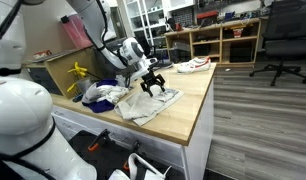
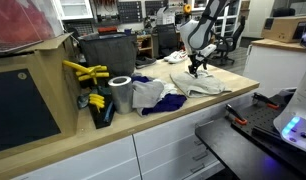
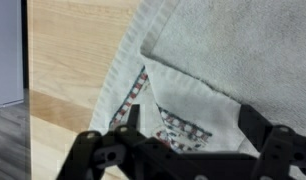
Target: Fold the towel from left to right then move it to the left.
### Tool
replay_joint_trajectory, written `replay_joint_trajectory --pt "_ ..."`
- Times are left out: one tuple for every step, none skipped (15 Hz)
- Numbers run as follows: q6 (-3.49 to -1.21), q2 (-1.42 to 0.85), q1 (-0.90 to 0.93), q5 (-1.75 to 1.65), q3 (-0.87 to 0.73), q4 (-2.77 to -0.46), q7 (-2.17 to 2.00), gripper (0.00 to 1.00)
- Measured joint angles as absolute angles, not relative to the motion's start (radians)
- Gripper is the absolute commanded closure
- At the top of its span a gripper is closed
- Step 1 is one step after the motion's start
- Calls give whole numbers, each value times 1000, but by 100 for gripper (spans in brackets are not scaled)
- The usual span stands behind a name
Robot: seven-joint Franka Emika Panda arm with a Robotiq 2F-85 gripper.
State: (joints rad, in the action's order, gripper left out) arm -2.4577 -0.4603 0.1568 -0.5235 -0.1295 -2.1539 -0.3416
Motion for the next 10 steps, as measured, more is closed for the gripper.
replay_joint_trajectory --pt "-2458 -460 157 -516 -125 -2154 -341 0" --pt "-2458 -461 156 -498 -120 -2154 -340 0" --pt "-2458 -461 155 -478 -114 -2154 -338 0" --pt "-2458 -463 155 -459 -108 -2154 -338 0" --pt "-2458 -465 155 -446 -104 -2154 -338 0" --pt "-2458 -468 156 -444 -102 -2153 -338 0" --pt "-2458 -473 156 -444 -101 -2151 -338 0" --pt "-2458 -480 156 -444 -102 -2147 -338 0" --pt "-2458 -488 156 -446 -104 -2141 -338 0" --pt "-2458 -496 156 -449 -107 -2133 -338 0"
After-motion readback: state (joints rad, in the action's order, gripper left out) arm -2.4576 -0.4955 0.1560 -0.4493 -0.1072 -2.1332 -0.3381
